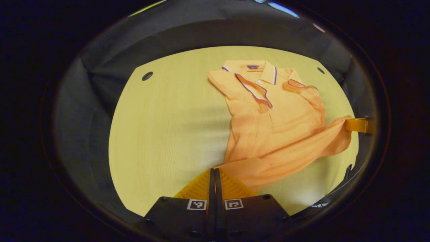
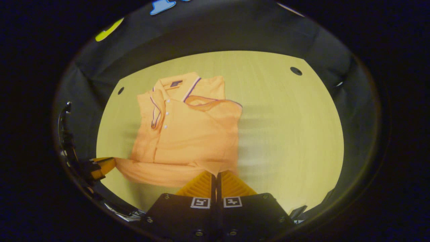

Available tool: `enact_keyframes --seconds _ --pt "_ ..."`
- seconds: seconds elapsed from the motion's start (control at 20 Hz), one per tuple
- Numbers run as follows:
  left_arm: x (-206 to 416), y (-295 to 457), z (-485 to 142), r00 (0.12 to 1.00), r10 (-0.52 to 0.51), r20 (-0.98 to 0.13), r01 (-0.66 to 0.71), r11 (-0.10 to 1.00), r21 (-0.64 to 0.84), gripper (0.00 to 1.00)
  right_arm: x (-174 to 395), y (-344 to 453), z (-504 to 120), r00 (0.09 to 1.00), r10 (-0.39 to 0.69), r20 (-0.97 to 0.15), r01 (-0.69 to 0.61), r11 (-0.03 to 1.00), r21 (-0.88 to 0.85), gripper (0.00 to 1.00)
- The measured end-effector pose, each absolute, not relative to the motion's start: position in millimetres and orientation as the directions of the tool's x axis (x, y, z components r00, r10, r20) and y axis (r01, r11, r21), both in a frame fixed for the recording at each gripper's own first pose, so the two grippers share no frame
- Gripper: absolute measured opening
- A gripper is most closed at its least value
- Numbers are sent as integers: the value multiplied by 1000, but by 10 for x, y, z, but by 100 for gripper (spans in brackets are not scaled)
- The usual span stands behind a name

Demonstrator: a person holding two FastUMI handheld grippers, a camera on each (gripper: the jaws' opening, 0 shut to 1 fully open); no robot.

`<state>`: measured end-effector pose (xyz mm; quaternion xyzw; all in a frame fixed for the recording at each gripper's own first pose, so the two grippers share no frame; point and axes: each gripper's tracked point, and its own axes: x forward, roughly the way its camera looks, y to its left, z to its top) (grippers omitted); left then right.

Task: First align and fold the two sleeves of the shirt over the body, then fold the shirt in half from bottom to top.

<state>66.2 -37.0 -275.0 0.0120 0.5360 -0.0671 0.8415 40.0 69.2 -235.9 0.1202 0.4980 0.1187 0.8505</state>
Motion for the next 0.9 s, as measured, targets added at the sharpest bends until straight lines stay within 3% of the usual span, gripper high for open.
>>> enact_keyframes --seconds 0.2,0.35,0.4,0.55,0.9 --pt "1515 -383 -2252 478 -115 -871 48 993 -105 5 1073 625 -2037 562 307 -768 -77 944 321 0" --pt "2130 -405 -2253 518 -108 -849 31 994 -108 6 1539 579 -1821 610 296 -735 -71 944 321 0" --pt "2401 -352 -2096 530 -113 -841 13 992 -125 6 1646 537 -1743 622 292 -727 -67 944 322 4" --pt "2955 -225 -1974 561 -93 -823 -13 993 -120 5 2012 561 -1702 642 285 -712 -56 944 326 0" --pt "3677 -220 -1899 625 -79 -776 -81 983 -165 5 2662 544 -1669 697 248 -673 -28 947 320 0"
